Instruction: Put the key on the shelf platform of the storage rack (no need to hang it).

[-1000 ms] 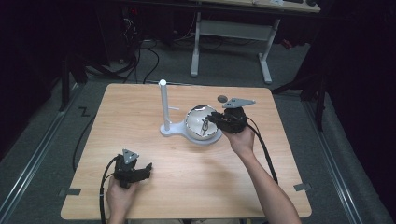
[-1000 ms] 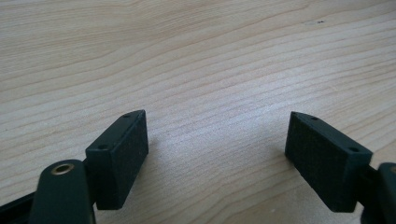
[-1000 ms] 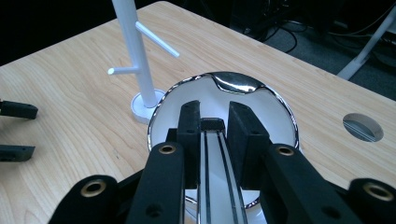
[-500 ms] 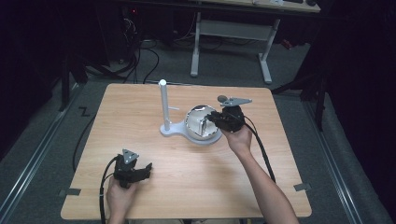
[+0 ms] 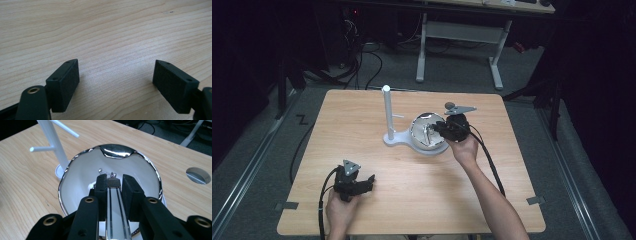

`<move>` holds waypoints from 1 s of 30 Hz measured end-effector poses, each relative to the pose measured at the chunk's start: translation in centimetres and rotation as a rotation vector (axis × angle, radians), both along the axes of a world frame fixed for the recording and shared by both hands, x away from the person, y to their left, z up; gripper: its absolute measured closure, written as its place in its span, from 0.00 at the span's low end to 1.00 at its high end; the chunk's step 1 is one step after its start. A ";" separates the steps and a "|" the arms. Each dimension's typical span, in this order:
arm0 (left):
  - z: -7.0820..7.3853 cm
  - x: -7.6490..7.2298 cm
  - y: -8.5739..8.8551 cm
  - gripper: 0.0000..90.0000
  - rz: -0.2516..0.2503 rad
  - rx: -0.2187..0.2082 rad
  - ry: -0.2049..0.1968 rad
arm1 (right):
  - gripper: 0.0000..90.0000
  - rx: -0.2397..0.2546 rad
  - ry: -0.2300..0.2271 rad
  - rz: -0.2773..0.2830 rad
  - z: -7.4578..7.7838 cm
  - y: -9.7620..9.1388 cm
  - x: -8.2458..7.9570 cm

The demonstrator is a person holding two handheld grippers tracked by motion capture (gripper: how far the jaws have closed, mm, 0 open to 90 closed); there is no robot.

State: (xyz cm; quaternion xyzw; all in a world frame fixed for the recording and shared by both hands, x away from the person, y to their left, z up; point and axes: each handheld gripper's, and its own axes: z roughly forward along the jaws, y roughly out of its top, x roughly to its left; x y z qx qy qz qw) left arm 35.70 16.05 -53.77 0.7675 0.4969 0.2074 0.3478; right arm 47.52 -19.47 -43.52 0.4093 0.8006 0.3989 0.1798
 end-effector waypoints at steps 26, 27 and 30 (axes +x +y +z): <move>0.0 0.0 0.0 0.24 -0.001 0.002 0.001 | 0.84 -0.055 0.060 -0.051 -2.7 0.9 1.6; 0.0 0.0 0.0 0.24 -0.001 0.002 0.001 | 0.84 -0.056 0.058 -0.050 -2.8 0.9 1.7; 0.0 0.0 0.0 0.24 -0.001 0.002 0.000 | 0.84 -0.058 0.062 -0.052 -2.9 1.2 1.9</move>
